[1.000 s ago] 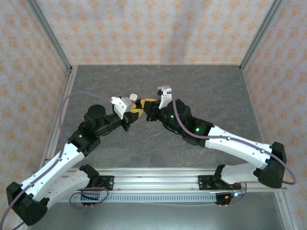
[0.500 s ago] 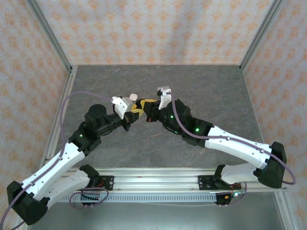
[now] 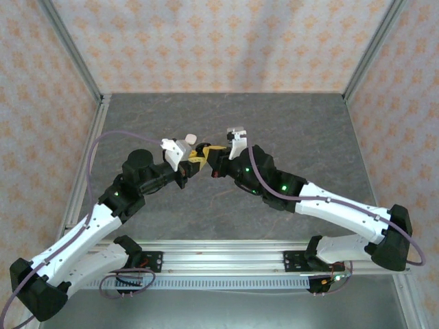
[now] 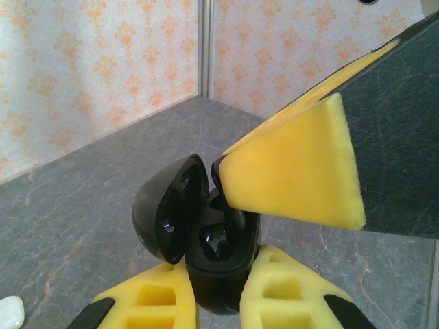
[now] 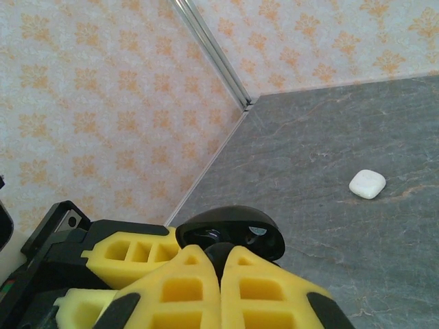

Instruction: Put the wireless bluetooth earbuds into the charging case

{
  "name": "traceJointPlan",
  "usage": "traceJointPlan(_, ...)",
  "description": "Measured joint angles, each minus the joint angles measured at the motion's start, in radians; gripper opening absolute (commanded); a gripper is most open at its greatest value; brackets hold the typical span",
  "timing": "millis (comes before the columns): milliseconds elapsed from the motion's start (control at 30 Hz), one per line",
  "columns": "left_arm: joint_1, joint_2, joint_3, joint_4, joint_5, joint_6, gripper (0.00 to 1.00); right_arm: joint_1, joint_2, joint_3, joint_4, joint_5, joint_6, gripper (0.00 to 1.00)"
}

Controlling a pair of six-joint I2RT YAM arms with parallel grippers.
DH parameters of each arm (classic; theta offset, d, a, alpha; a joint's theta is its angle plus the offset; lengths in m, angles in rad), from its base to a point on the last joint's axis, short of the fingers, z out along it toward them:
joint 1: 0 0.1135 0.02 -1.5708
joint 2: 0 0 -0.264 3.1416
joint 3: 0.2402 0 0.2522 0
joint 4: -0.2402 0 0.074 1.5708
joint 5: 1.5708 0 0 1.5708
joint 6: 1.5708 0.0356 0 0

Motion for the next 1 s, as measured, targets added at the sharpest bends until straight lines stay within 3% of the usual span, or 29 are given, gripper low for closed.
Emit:
traceJointPlan(200, 0.000, 0.000, 0.001, -0.001, -0.001, 0.000, 0.00, 0.002, -0.001, 0.000, -0.002, -0.012, 0.000, 0.29)
traceJointPlan(600, 0.000, 0.005, 0.002, 0.003, -0.001, 0.000, 0.00, 0.002, -0.018, 0.034, -0.070, -0.026, 0.045, 0.46)
traceJointPlan(1000, 0.000, 0.005, 0.002, 0.014, -0.001, -0.008, 0.00, -0.023, -0.029, 0.275, -0.383, 0.013, 0.215, 0.48)
